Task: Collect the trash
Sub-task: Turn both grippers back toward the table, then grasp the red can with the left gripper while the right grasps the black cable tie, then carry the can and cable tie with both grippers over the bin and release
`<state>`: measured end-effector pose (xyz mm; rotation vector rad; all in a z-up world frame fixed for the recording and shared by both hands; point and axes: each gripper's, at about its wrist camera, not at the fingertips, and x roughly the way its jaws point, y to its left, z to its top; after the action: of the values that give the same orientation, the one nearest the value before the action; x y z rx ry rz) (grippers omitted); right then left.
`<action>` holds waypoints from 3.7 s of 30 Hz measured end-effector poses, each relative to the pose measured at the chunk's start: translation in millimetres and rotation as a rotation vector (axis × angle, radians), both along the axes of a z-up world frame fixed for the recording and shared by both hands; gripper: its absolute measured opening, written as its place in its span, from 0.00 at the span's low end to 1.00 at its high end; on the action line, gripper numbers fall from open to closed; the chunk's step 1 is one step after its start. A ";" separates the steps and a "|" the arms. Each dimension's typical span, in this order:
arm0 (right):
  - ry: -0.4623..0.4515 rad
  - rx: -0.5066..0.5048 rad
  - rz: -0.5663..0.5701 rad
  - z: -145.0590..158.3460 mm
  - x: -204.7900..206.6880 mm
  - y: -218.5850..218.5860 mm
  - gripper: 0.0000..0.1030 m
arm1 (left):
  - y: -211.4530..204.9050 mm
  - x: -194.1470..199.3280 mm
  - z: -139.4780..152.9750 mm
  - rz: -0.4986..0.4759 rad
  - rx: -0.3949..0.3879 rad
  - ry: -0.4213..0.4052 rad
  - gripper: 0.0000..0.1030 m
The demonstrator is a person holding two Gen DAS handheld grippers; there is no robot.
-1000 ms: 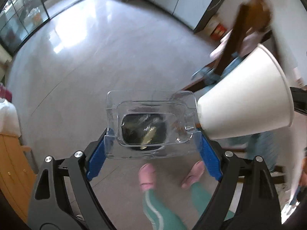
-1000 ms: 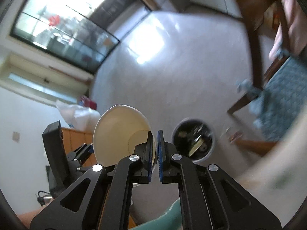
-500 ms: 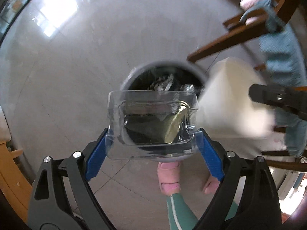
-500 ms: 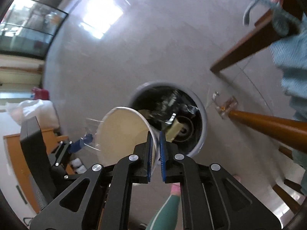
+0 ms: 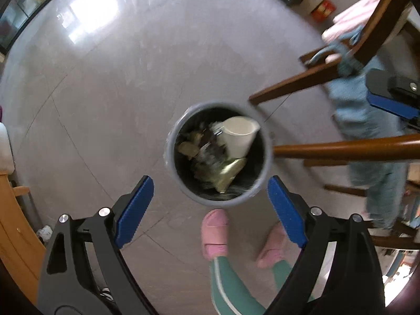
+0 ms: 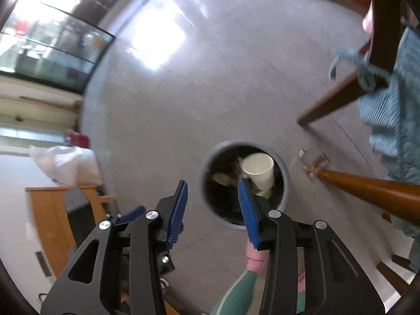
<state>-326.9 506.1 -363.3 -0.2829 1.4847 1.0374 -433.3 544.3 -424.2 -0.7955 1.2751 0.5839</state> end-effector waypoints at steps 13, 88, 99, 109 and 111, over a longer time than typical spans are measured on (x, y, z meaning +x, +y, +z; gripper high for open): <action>-0.190 0.348 -0.332 270.0 67.2 -172.0 0.65 | -56.9 75.2 268.3 -0.226 0.167 -0.288 0.93; -0.216 0.207 -1.322 260.9 298.5 -653.4 0.10 | -428.5 556.0 356.5 -1.190 0.075 -0.633 0.66; -0.170 0.337 -0.718 285.3 324.9 -483.0 0.10 | -277.1 397.8 374.8 -0.616 0.287 -0.545 0.66; -0.037 0.348 -0.144 271.0 197.4 -244.3 0.10 | -155.0 166.2 339.6 -0.075 0.350 -0.371 0.66; -0.016 0.337 -0.055 261.9 162.2 -200.9 0.10 | -134.6 122.9 321.0 -0.005 0.337 -0.325 0.66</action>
<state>-164.7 305.1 -101.5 -0.0103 1.2706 1.2155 -310.4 409.6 -103.1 -0.5767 0.8521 0.6174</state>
